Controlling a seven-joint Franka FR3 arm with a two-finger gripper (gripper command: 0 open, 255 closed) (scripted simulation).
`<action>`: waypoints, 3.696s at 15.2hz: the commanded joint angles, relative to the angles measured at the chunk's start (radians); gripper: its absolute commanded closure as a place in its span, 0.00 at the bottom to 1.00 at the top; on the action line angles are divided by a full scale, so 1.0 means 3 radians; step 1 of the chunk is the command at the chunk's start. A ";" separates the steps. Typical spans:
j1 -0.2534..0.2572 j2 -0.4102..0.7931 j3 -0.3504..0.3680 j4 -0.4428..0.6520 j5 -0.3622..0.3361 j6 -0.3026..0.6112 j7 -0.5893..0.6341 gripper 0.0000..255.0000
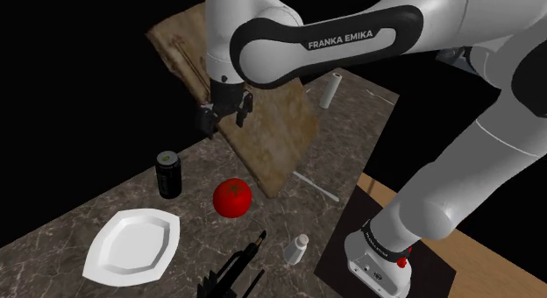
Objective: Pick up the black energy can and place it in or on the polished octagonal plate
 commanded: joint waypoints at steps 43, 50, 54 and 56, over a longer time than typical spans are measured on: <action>0.0684 0.1783 0.0018 0.1511 -0.0826 -0.0163 0.0897 1.00; 0.0681 0.1684 0.0055 0.1686 -0.0760 -0.0420 0.0846 1.00; 0.0686 0.1643 0.0070 0.1808 -0.0731 -0.0575 0.0820 1.00; 0.0793 0.1642 0.0106 0.1871 -0.0729 -0.0650 0.0939 1.00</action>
